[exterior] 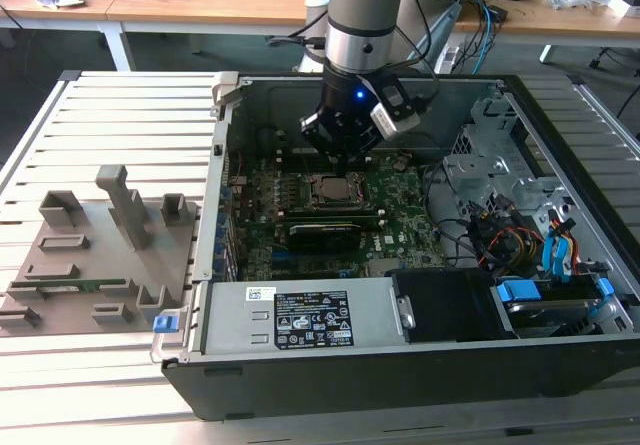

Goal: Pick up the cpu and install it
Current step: 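Install the first cpu locking lever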

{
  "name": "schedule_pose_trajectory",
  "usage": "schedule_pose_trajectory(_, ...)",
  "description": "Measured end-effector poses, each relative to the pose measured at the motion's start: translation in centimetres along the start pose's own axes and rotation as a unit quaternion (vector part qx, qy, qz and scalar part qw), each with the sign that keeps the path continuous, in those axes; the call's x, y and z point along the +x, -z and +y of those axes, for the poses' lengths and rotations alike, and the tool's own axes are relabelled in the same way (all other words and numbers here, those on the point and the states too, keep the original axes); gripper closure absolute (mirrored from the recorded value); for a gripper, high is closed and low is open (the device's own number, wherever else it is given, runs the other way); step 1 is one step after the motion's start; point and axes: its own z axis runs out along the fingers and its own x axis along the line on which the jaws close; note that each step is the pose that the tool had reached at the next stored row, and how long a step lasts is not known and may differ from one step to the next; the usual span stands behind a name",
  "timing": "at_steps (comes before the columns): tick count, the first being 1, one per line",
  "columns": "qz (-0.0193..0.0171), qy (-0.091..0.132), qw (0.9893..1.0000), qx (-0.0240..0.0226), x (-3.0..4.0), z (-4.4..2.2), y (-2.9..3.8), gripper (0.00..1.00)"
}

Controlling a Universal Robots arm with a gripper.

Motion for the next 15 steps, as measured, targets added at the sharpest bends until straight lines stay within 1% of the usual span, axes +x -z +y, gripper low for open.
schedule_pose_trajectory(6, 0.0000, 0.000, 1.0000, 0.0002, 0.02, 0.00, 0.01, 0.89)
schedule_pose_trajectory(7, 0.0001, 0.000, 1.0000, 0.0007, 0.02, -0.01, 0.17, 0.89)
schedule_pose_trajectory(9, 0.0001, -0.001, 1.0000, 0.0007, 0.04, -0.04, 1.21, 0.89)
schedule_pose_trajectory(10, 0.0001, -0.001, 1.0000, 0.0006, 0.05, -0.04, 1.92, 0.89)
schedule_pose_trajectory(12, 0.0001, -0.001, 1.0000, 0.0006, 0.09, -0.07, 3.69, 0.89)
schedule_pose_trajectory(13, 0.0001, -0.002, 1.0000, 0.0003, 0.10, -0.09, 4.34, 0.89)
schedule_pose_trajectory(14, -0.0004, -0.002, 1.0000, -0.0061, 0.10, -0.09, 4.37, 0.89)
schedule_pose_trajectory(15, -0.0008, -0.002, 0.9999, -0.0110, 0.11, -0.09, 4.37, 0.89)
